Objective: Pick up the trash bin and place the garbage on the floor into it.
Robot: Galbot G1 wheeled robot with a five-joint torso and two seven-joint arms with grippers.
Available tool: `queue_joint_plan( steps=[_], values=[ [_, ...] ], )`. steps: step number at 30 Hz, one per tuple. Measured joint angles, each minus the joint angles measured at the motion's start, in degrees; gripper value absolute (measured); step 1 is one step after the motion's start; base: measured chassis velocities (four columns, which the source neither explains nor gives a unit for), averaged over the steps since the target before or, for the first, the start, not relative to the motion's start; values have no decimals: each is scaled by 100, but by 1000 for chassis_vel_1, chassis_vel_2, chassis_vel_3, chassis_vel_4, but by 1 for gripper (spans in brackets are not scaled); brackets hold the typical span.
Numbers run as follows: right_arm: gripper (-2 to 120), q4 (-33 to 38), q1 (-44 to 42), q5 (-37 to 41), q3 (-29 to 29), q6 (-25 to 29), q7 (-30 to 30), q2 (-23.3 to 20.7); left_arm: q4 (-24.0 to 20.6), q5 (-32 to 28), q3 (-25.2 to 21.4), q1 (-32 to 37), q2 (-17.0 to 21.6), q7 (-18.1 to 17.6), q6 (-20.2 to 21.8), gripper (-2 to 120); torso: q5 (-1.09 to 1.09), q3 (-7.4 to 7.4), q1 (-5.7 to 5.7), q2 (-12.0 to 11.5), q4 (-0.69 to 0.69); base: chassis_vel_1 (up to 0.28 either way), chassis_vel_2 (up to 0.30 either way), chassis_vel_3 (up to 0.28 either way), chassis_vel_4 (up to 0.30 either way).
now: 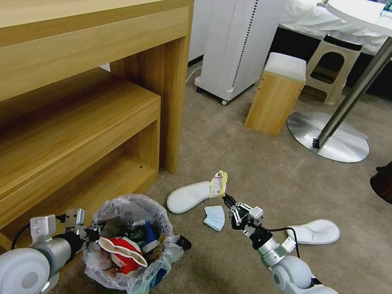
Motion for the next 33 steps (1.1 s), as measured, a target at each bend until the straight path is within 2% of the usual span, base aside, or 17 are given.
queue_joint_plan(
  steps=[8,13,18,19,22,30,33],
  values=[
    [0,918,67,220,-61,-46,-497,-475,0,55,91,-7,68,9,30,0,-1,0,0,0,0,0,0,0,0],
    [0,1674,384,223,-413,-389,-541,-1003,-23,72,159,-10,193,-13,59,0,-2,0,0,0,0,0,0,0,0],
    [0,2123,624,-38,-724,-871,-186,-1554,-24,109,209,-20,239,-31,73,0,-2,0,0,0,0,0,0,0,0],
    [0,2123,624,-38,-724,-871,-186,-1554,-24,109,209,-20,239,-31,73,0,-2,0,0,0,0,0,0,0,0],
    [0,2453,729,-327,-978,-1211,288,-1907,23,154,284,-62,241,-34,75,0,-2,0,0,0,0,0,0,0,0],
    [0,2815,787,-569,-1132,-1564,710,-2239,139,189,432,-177,275,-44,76,0,1,0,0,0,1,0,0,0,0],
    [0,3037,896,-715,-1329,-1794,992,-2555,208,196,519,-273,299,-50,77,0,1,0,0,0,0,0,0,0,0]
  ],
)
